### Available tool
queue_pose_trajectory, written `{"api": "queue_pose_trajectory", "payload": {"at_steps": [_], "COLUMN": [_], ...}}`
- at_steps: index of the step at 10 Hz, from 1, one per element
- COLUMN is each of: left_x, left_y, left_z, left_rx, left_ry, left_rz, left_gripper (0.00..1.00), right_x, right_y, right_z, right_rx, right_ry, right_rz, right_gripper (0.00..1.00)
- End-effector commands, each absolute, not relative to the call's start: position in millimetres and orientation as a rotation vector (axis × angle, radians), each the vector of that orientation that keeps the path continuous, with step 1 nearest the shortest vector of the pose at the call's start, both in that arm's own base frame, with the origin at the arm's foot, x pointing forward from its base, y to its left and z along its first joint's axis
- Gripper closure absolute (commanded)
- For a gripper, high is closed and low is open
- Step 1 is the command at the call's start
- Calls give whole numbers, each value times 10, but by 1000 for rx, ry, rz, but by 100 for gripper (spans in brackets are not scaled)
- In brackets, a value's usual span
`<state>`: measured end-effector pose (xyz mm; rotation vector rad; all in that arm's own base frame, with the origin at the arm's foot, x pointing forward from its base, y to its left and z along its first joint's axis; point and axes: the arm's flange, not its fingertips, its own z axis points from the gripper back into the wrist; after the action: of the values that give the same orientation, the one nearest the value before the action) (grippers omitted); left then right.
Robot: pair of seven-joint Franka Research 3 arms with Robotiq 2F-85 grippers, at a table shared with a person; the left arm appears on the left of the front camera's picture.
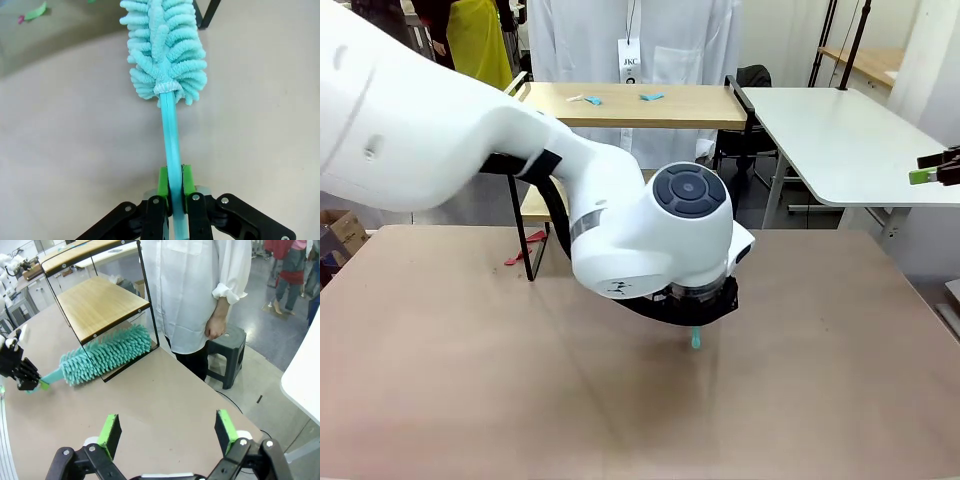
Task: Clean the shelf.
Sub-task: Clean the specific section of the Shelf indicated by the human with the Duster.
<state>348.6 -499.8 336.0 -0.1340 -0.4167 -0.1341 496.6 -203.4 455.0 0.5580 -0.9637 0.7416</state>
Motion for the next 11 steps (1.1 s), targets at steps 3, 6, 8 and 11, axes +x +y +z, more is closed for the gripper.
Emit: {"api": "queue_pose_trajectory", "payload": {"at_steps": [3, 6, 8, 11], "left_x": [3509, 3567, 3605, 3653], "left_y": [-5033, -4963, -4775, -4402], "left_z": [3291, 3288, 3310, 3356], "left_rx": [-131, -118, -78, -37], "left_ry": [-405, -360, -324, -279], "left_rz": [-125, -104, -87, -70], "left_gripper": [87, 87, 87, 87], "right_x": [4963, 4963, 4963, 4963], "right_y": [-2018, -2018, -2018, -2018], "right_z": [4567, 4567, 4567, 4567], "right_rx": [557, 557, 557, 557], "right_ry": [-967, -967, -967, -967], "right_rz": [745, 745, 745, 745], "right_gripper": [0, 0, 0, 0]}}
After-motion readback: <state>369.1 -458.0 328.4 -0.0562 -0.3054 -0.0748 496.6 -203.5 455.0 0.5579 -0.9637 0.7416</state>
